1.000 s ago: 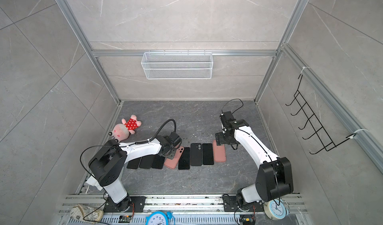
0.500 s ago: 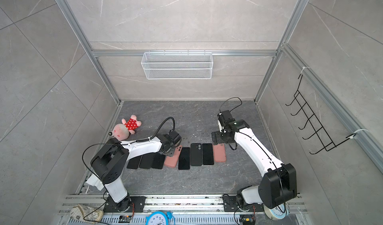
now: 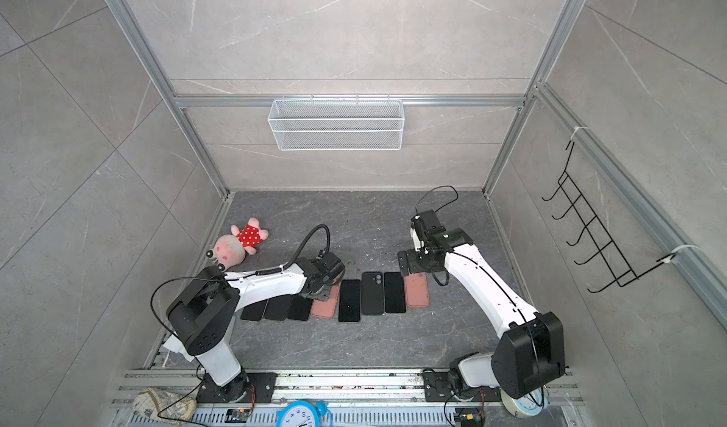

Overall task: Take the phone out of the phone case
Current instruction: Place the phone case at the middle-right of the table, then rotate the phone case at the center of the table.

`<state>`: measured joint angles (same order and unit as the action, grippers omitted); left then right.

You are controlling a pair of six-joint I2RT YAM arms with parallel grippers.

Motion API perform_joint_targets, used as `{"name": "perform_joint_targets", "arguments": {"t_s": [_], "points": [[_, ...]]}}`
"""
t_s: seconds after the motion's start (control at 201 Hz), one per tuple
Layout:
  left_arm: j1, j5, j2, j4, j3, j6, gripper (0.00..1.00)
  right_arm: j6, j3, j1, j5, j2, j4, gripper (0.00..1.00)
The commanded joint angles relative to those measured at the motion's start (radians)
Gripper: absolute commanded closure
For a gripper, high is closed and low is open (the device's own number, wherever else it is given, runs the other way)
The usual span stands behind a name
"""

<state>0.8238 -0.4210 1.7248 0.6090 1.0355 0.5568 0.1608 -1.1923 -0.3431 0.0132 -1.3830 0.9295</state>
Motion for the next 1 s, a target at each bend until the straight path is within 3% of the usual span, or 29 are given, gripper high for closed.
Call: {"name": "perform_joint_targets", "arguments": {"t_s": [0.0, 0.443, 0.717, 0.996], "points": [[0.006, -0.032, -0.06, 0.042, 0.035, 0.023, 0.55, -0.007, 0.017, -0.006, -0.013, 0.041, -0.016, 0.01], [0.008, 0.103, 0.029, -0.188, 0.029, 0.007, 0.52, -0.011, 0.046, -0.016, -0.045, 0.068, -0.024, 0.01], [0.008, -0.044, 0.118, -0.055, 0.093, 0.048, 0.56, -0.019, 0.068, -0.017, -0.049, 0.091, -0.019, 0.01], [0.006, -0.082, 0.084, -0.033, 0.08, 0.07, 0.56, -0.021, 0.071, -0.019, -0.053, 0.094, -0.021, 0.01]]}}
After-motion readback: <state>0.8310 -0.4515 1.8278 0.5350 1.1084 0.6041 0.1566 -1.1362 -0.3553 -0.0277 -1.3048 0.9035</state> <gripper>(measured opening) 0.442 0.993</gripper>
